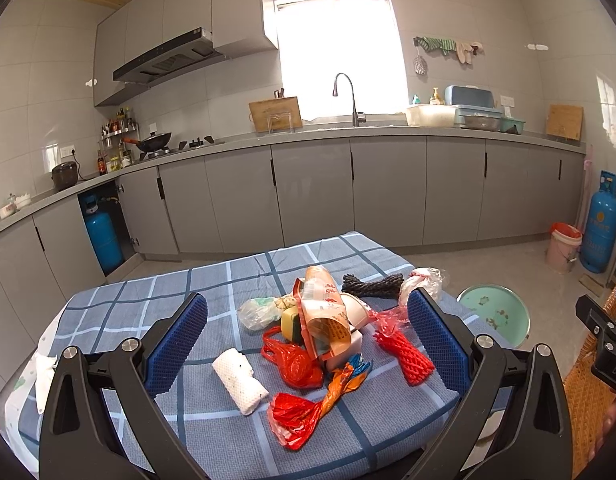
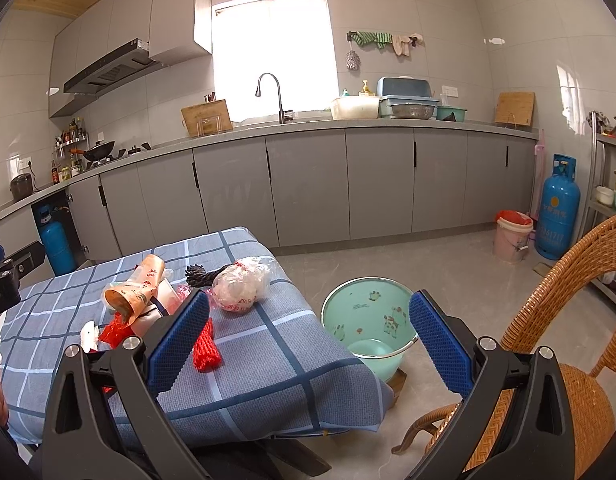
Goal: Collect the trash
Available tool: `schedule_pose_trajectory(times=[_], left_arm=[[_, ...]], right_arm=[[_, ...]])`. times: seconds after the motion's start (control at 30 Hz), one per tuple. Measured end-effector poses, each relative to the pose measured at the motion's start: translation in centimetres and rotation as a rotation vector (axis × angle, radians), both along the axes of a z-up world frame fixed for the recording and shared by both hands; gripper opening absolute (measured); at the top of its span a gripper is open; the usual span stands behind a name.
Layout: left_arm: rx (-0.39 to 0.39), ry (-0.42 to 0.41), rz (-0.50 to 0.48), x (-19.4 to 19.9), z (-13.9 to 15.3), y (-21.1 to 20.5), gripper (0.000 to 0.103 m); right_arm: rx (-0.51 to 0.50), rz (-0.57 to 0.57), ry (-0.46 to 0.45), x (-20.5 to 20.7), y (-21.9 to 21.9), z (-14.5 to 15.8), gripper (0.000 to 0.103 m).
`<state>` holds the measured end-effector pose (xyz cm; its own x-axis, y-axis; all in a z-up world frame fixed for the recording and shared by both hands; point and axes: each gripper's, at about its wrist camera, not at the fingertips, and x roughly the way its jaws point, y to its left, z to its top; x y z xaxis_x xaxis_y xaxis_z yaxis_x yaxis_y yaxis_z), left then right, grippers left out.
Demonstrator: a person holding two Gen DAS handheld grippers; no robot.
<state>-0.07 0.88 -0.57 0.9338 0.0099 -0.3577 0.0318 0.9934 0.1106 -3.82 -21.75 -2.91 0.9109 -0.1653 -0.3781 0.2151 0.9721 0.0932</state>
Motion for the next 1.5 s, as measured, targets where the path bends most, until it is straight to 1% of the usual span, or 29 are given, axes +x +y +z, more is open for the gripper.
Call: schedule_pose_trajectory(times=[1.0, 1.5], left_arm=[[0.001, 0.002, 0.001, -0.1, 0.1, 0.0, 0.099], [0.015, 0.014, 0.017, 0.5, -0.5, 0.3, 0.099]], right_arm=[[0.006, 0.002, 0.004, 0.1, 0.1, -0.5, 0.098], [0.008, 0.013, 0.024, 1.0, 0.6, -1.8, 0.098]])
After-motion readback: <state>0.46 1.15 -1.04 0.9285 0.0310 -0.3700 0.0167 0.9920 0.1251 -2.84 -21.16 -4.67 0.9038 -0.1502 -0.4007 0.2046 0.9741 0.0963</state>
